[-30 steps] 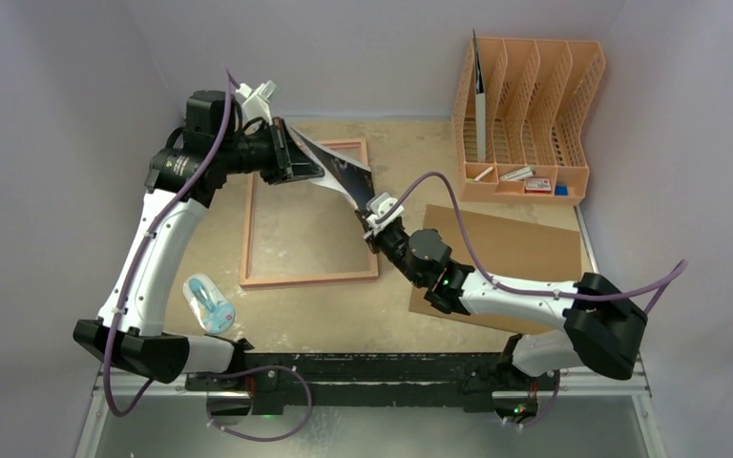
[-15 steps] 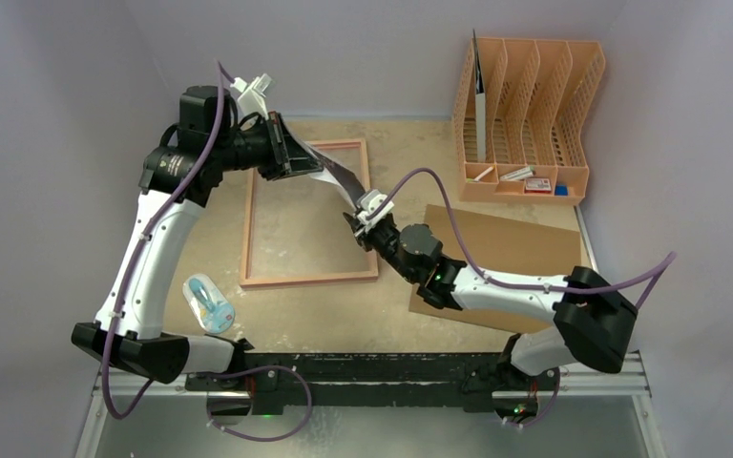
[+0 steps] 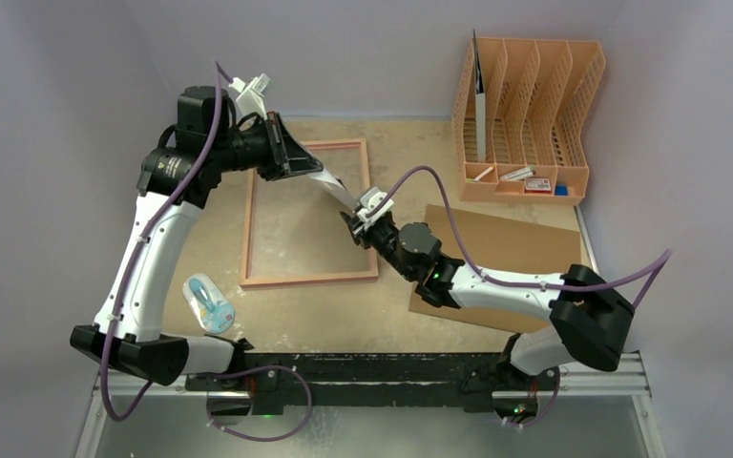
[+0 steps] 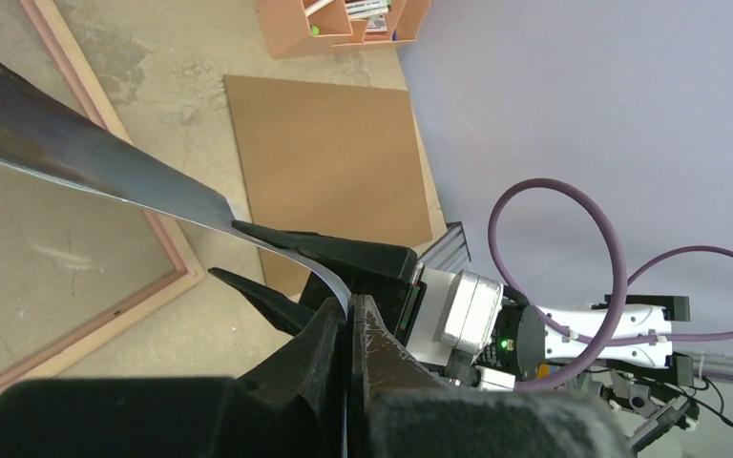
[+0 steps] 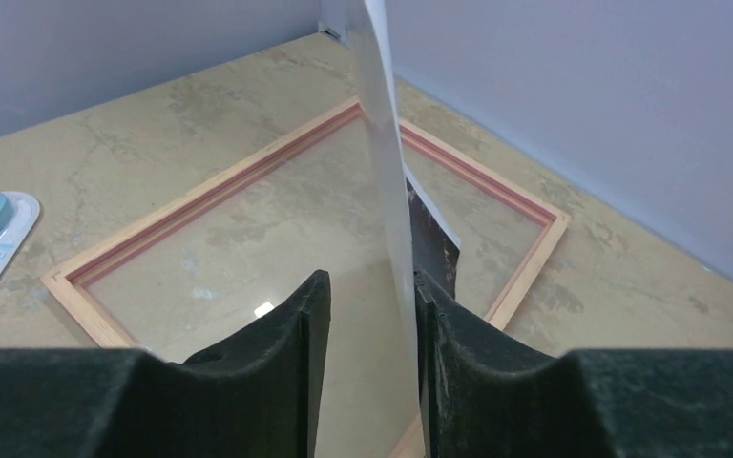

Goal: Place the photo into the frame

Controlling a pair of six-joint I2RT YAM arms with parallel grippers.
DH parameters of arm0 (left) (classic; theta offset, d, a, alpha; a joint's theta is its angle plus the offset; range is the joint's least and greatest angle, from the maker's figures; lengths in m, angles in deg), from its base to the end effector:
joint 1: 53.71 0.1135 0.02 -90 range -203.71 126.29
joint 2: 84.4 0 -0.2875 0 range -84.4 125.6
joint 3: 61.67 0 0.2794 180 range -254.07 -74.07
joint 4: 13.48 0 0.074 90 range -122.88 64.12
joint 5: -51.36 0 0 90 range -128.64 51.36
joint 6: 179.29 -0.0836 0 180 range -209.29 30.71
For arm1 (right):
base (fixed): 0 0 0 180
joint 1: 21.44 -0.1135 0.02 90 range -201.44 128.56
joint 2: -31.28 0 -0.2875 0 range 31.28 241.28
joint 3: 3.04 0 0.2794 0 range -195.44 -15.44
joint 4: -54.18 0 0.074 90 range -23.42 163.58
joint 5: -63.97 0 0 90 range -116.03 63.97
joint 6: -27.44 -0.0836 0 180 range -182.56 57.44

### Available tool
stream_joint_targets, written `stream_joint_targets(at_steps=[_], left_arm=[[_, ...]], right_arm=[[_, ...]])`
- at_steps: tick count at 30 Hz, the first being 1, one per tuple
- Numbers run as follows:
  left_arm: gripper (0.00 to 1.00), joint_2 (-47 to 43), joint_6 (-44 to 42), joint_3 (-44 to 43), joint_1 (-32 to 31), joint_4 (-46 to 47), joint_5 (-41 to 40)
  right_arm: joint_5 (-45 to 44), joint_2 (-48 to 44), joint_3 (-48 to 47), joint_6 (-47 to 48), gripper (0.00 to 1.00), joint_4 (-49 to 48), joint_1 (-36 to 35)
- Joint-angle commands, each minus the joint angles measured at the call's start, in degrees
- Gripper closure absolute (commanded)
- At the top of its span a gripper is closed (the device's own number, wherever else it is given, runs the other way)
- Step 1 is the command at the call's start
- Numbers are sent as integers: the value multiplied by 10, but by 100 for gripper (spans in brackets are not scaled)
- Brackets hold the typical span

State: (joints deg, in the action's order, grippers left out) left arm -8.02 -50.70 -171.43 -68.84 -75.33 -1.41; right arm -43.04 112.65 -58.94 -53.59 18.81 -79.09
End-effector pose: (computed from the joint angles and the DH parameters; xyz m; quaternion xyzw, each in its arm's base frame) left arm 0.2853 -0.1295 0.4796 -0.0057 0.8305 -0.4637 0.3085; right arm 0.2244 0.3086 0.3041 -0.2549 0.5940 0.2253 0.7290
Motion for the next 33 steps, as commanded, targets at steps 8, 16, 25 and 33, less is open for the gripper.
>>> stream_joint_targets(at_steps=[8, 16, 25, 33], left_arm=[[100, -29, 13, -24, 1, 9, -5], [62, -37, 12, -31, 1, 19, -36], [15, -104, -22, -80, 1, 15, -276], [10, -224, -59, -17, 1, 90, -480]], right_arm=[[71, -13, -53, -11, 88, -13, 10], [100, -50, -42, -49, 100, -5, 11], [169, -60, -141, -143, 100, 82, 28], [239, 5, -264, -273, 100, 168, 39]])
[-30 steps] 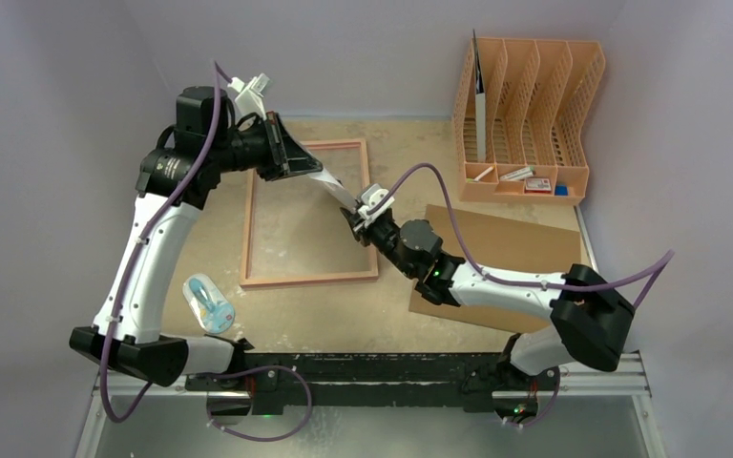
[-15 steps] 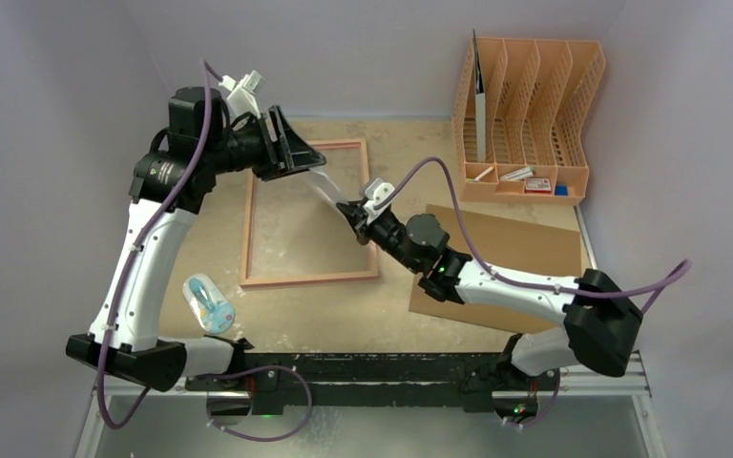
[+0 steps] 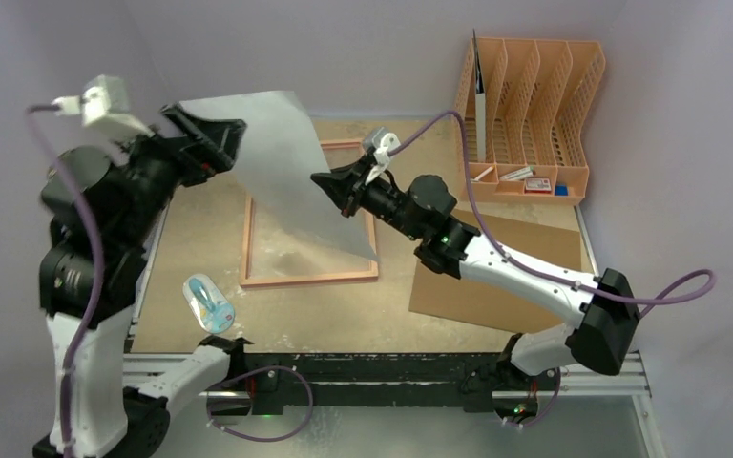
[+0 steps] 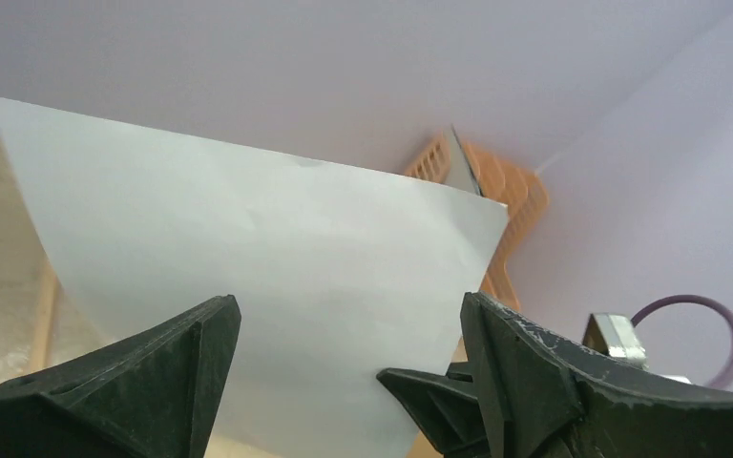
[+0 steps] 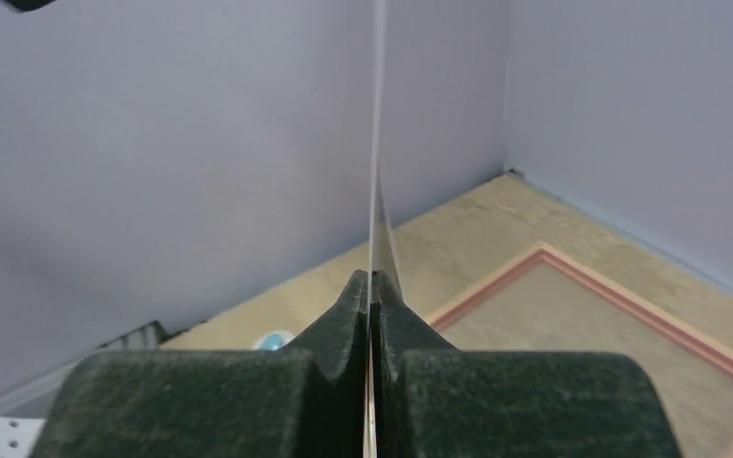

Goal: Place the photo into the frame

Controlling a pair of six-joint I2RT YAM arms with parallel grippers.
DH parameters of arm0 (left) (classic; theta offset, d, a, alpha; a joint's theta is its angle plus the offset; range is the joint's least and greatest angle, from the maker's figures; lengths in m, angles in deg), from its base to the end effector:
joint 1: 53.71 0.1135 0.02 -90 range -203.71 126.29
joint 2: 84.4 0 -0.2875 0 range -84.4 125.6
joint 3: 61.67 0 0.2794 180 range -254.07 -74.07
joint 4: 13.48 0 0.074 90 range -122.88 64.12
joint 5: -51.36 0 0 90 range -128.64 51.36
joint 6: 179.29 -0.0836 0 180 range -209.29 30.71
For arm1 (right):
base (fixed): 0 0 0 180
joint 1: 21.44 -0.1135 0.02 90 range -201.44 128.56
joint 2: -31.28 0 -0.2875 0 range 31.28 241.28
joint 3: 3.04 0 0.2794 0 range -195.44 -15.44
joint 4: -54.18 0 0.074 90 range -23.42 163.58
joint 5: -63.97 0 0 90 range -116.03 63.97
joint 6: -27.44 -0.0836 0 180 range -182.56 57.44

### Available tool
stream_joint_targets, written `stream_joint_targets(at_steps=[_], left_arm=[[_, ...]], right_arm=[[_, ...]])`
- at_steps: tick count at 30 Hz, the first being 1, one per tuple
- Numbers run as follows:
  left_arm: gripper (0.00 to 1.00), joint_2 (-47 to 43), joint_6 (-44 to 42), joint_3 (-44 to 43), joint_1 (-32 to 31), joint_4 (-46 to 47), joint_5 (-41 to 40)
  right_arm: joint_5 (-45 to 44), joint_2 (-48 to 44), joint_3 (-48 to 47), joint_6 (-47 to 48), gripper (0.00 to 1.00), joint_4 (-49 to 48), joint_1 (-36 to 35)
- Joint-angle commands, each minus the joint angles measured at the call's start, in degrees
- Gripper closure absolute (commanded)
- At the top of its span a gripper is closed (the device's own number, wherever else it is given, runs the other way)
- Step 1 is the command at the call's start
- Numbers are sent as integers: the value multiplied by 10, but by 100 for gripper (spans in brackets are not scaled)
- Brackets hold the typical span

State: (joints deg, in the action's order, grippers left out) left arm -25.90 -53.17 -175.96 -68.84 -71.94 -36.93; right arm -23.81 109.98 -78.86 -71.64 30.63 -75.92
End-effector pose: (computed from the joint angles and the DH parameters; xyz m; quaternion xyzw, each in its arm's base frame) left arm 0.1772 -0.0505 0.5824 -0.1216 0.7131 -0.3083 0.6178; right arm 0.2240 0.3194 0.4370 -0.2342 0.5185 0.4425 0.6932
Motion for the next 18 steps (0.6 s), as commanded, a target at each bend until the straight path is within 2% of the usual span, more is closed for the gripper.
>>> stream_joint_targets(at_steps=[1, 6, 11, 14, 18], left_arm=[[9, -52, -38, 36, 1, 57, -137], [8, -46, -59, 56, 1, 31, -195], [7, -23, -66, 99, 1, 47, -193], [6, -3, -62, 133, 1, 62, -189], [5, 44, -52, 157, 1, 63, -188]], right_arm=[[53, 44, -81, -112, 100, 62, 11], [87, 98, -116, -230, 100, 98, 59], [103, 166, -111, -351, 100, 116, 140], [129, 230, -123, -374, 100, 125, 176], [117, 313, -153, -370, 100, 164, 194]])
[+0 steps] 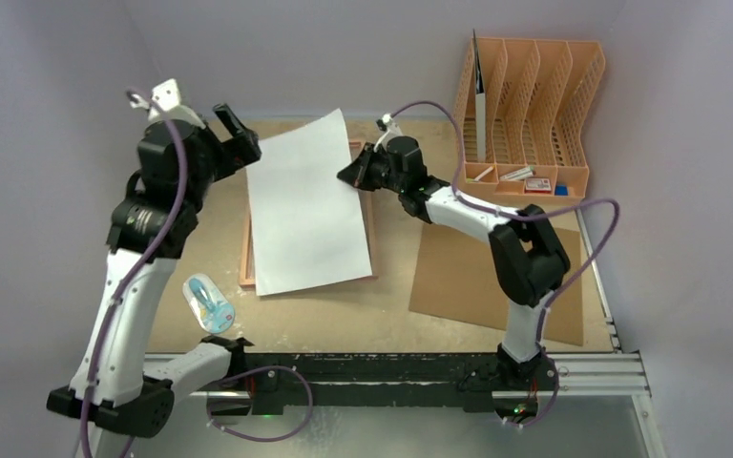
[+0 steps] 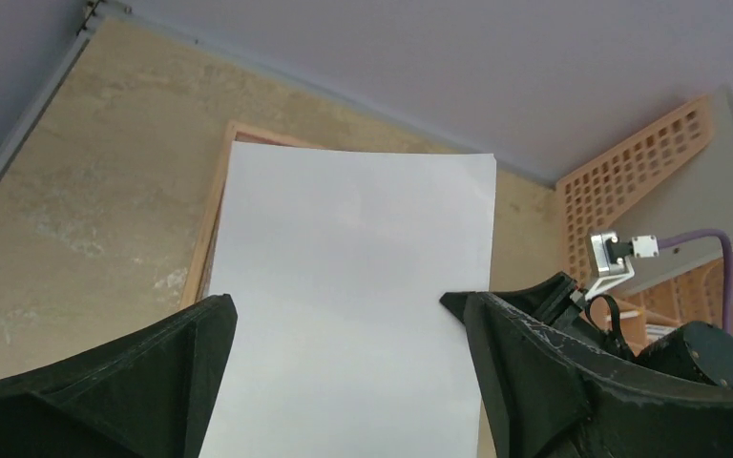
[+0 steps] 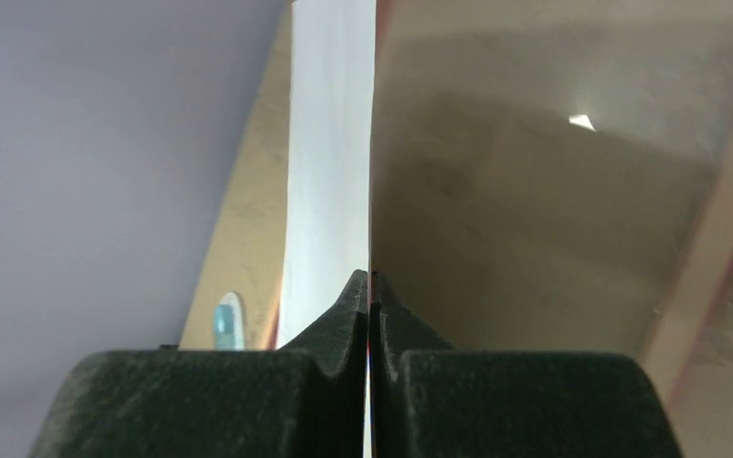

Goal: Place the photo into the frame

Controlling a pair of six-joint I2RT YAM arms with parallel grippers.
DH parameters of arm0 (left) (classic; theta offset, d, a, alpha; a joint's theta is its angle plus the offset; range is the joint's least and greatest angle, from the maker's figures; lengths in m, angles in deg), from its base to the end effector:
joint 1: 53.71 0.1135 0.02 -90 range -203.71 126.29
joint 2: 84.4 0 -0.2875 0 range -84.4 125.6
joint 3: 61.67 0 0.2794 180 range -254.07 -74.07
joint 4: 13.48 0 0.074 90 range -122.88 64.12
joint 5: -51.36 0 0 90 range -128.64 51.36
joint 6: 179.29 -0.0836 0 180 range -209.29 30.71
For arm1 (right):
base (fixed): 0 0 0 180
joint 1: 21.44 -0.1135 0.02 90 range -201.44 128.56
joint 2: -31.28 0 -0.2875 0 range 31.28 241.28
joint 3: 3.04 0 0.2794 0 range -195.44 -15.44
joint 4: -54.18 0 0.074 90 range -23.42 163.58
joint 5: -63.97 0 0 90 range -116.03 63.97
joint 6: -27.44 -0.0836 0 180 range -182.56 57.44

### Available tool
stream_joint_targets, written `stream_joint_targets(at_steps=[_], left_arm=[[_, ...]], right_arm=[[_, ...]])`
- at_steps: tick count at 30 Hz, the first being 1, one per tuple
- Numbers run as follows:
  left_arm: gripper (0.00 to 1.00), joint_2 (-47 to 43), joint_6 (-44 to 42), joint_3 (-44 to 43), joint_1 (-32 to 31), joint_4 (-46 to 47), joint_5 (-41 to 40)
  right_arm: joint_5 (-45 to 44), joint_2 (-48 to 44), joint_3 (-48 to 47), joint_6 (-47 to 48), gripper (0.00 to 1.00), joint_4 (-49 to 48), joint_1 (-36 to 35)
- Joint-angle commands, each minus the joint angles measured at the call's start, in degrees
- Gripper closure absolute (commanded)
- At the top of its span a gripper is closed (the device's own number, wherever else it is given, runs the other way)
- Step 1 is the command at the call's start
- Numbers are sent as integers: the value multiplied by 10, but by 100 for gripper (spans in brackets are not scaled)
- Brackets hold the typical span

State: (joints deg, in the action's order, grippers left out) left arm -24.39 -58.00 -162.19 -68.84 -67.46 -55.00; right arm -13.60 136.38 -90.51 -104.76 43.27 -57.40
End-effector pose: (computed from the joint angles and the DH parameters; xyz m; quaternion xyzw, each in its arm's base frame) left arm 0.2366 -0.0396 0.5081 -0.1965 0.7571 -0.1389 0.6074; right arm 0.4069 0.3174 0.2882 -0.0314 0.7458 0.4792 0.4618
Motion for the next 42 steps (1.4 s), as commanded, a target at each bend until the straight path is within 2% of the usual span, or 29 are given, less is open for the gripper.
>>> stream_joint_targets(at_steps=[1, 4, 7, 9, 19, 22, 27, 38, 42], left_arm=[[4, 41, -4, 26, 1, 22, -7], [4, 78, -8, 44, 1, 37, -20], [4, 129, -13, 40, 6, 24, -111], [4, 169, -21, 32, 16, 23, -128], [3, 281, -29, 39, 100, 51, -5], [2, 311, -30, 45, 144, 64, 49], [2, 359, -53, 48, 209, 70, 117], [4, 383, -69, 92, 223, 92, 161], [4, 386, -70, 97, 223, 92, 161]], right_arm=[[17, 65, -35, -44, 100, 33, 14], [16, 98, -38, -54, 100, 20, 30], [13, 121, -59, -47, 100, 37, 37], [12, 129, -69, -43, 100, 42, 37], [-23, 155, -95, -32, 100, 18, 42], [-71, 162, -105, -32, 100, 6, 43], [-30, 191, -135, -34, 100, 16, 43], [31, 234, -195, 3, 100, 43, 43], [38, 240, -208, 8, 96, 57, 43]])
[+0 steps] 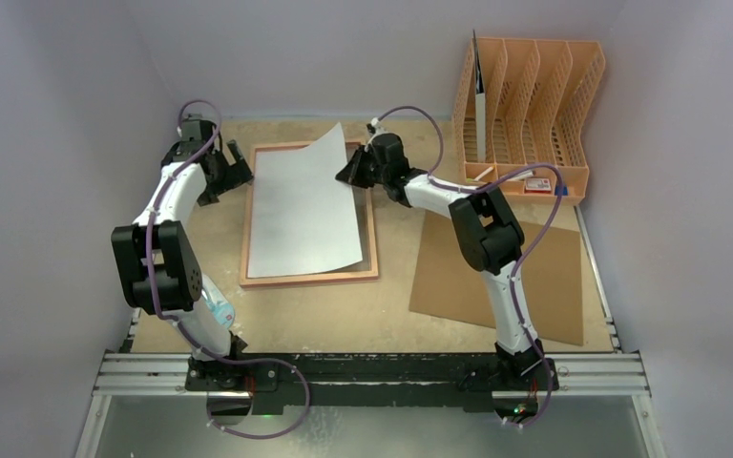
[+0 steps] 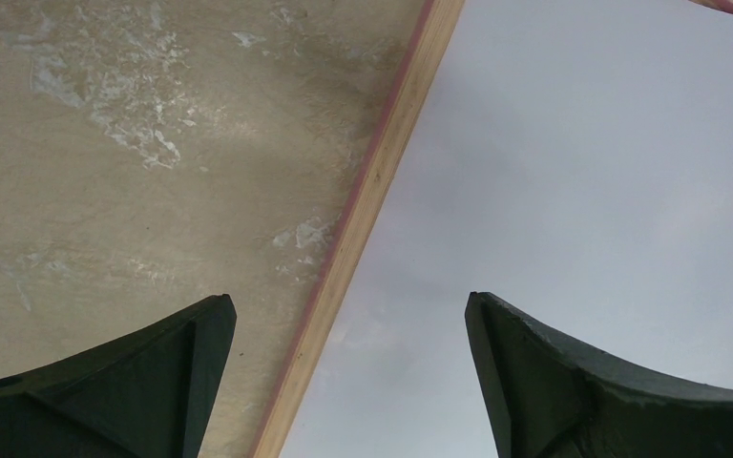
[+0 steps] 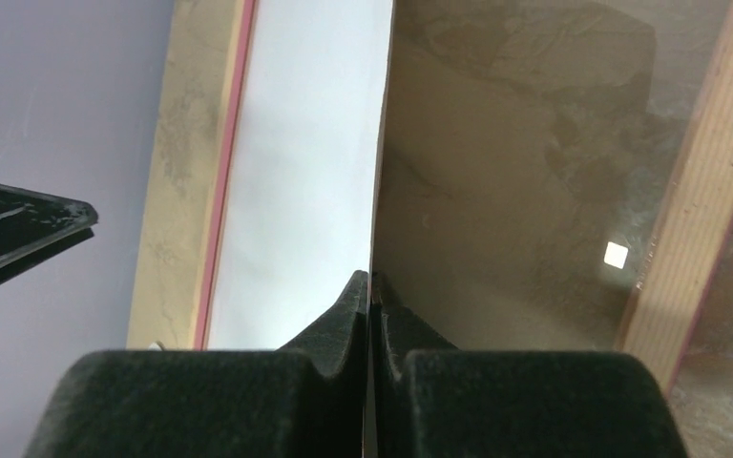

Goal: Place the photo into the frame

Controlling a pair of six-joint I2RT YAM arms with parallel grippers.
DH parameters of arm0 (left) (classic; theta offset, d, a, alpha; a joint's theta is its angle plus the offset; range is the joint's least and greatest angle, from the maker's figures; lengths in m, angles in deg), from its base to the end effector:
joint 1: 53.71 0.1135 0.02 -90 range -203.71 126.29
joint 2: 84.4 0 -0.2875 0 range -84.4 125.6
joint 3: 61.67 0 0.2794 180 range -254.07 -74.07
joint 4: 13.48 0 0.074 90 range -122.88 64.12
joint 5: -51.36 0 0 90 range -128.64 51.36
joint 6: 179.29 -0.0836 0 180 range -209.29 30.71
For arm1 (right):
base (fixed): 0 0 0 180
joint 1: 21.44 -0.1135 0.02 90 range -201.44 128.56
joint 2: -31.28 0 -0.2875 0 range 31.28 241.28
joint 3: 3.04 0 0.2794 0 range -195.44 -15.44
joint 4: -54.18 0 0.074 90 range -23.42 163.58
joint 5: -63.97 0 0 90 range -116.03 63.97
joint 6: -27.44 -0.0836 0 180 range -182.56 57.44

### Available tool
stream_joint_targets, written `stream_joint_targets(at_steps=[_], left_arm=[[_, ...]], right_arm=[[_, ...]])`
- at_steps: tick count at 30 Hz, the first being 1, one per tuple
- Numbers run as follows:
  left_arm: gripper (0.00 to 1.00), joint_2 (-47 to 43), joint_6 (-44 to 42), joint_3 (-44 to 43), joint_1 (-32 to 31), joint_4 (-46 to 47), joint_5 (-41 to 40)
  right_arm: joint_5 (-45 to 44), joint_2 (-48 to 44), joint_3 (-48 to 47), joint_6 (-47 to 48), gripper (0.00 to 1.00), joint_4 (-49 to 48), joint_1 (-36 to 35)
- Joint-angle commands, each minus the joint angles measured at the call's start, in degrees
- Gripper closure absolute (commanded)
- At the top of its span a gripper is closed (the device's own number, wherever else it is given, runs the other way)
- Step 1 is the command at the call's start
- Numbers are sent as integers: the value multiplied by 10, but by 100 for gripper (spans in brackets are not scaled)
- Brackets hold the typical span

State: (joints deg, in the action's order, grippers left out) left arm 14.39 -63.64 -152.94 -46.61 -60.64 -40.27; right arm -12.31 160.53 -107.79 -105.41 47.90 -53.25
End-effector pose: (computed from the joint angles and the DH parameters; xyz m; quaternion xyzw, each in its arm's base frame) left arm 0.4284 0.0558 0.2325 -0.2727 0.9129 -0.0355 0.3016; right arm 0.5025 0.3350 0.1717 0.0077 0.8073 0.4299 0.4041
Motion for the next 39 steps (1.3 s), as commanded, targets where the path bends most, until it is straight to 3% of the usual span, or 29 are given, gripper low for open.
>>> stream_joint_targets(at_steps=[1, 9, 12, 16, 32, 39], left_arm=[[4, -1, -14, 6, 0, 24, 25], [4, -7, -11, 9, 0, 25, 45], [4, -9, -10, 10, 0, 27, 51], [4, -10, -11, 13, 0, 26, 54], [4, -8, -6, 21, 0, 30, 65], [4, -10, -4, 19, 0, 28, 80]], right_arm=[[23, -1, -41, 17, 95, 20, 1], [1, -7, -56, 23, 79, 66, 2], [-12, -13, -48, 23, 84, 70, 2], [-23, -20, -38, 23, 99, 68, 1], [-45, -25, -25, 22, 100, 73, 1], [-55, -44, -20, 26, 58, 79, 1]])
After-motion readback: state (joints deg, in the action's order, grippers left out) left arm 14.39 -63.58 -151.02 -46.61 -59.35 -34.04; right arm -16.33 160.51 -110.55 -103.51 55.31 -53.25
